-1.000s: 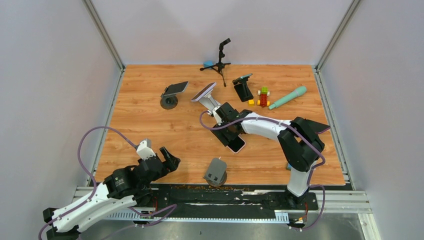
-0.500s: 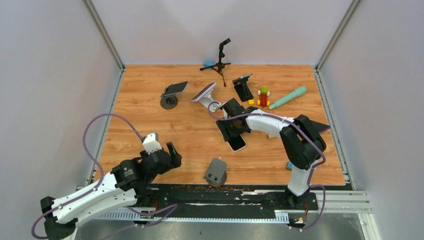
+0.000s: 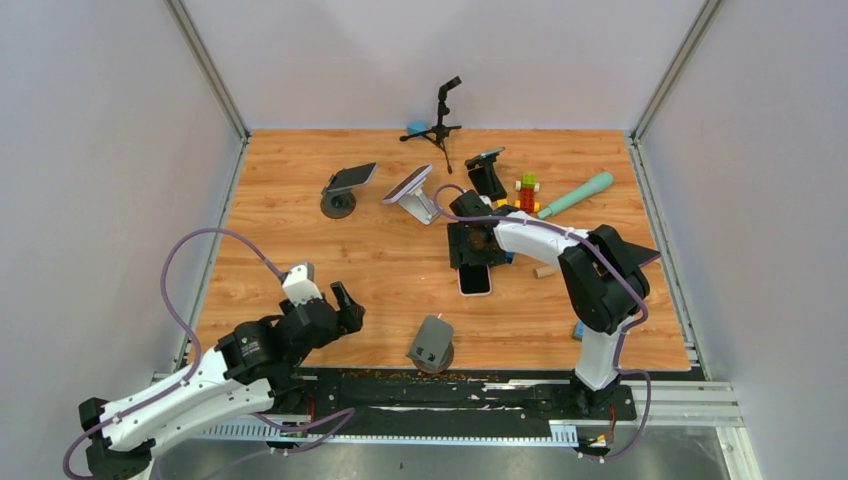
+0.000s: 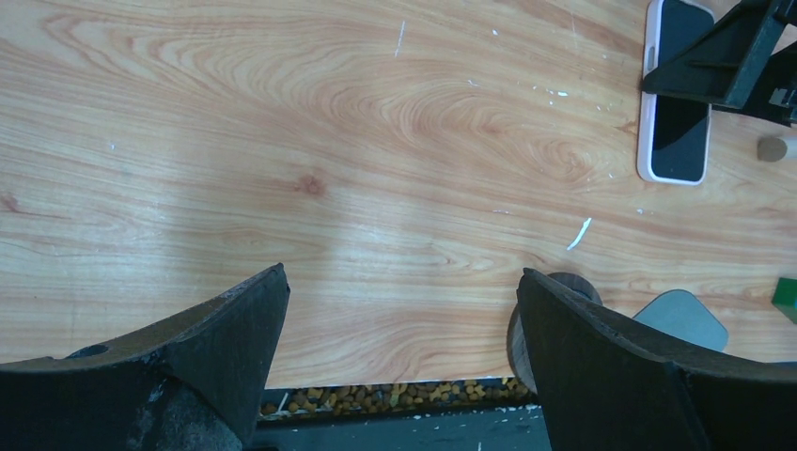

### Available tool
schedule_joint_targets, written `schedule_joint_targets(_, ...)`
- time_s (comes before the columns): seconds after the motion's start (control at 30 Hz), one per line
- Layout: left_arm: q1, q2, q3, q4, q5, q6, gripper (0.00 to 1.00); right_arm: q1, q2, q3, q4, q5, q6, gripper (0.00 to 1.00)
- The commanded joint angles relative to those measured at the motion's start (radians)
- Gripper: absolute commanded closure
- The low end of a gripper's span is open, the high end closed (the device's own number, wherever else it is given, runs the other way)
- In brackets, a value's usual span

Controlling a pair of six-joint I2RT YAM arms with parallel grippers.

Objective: Remove the phone from the phone stand

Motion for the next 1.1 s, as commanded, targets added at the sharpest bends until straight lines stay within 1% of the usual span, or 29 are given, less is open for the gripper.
schedule_joint_targets(0.0,-0.004,-0.029,-0.001,-0.010,-0.019,-0.022,0.01,-0.036,0.043,-0.003,-0.050,0.140,0.062,0.32)
schedule_joint_targets(0.03,-0.004,-0.033,-0.004,-0.009,-0.018,-0.025,0.01,-0.036,0.043,-0.002,-0.049,0.138,0.060,0.27)
schedule_joint_targets(0.17,-0.003,-0.041,-0.010,-0.002,-0.010,-0.027,0.02,-0.036,0.037,0.002,-0.050,0.131,0.050,0.13)
schedule_joint_targets(0.33,-0.004,-0.029,-0.001,0.002,-0.005,-0.018,0.02,-0.036,0.022,0.000,-0.049,0.114,0.041,0.05)
schedule_joint_targets(0.53,-0.004,-0.025,0.027,0.001,-0.018,0.007,0.02,-0.036,-0.064,0.021,-0.078,0.088,0.015,0.03)
schedule_joint_targets(0.7,-0.004,-0.002,0.074,0.033,-0.030,0.090,0.01,-0.034,-0.195,0.012,-0.086,0.070,0.012,0.03)
schedule_joint_targets(0.73,-0.004,0.008,0.077,0.052,-0.008,0.111,0.01,-0.034,-0.219,0.000,-0.075,0.062,0.009,0.02)
schedule_joint_targets(0.83,-0.003,0.023,0.077,0.202,0.065,0.227,0.00,-0.035,-0.276,-0.029,-0.051,0.047,-0.006,0.02)
schedule_joint_targets(0.93,-0.004,0.070,0.091,0.313,0.150,0.334,0.00,-0.035,-0.351,-0.048,-0.051,0.035,-0.016,0.02)
schedule_joint_targets(1.07,-0.004,0.192,0.150,0.335,0.217,0.462,0.01,-0.034,-0.464,-0.087,-0.049,0.022,-0.027,0.02)
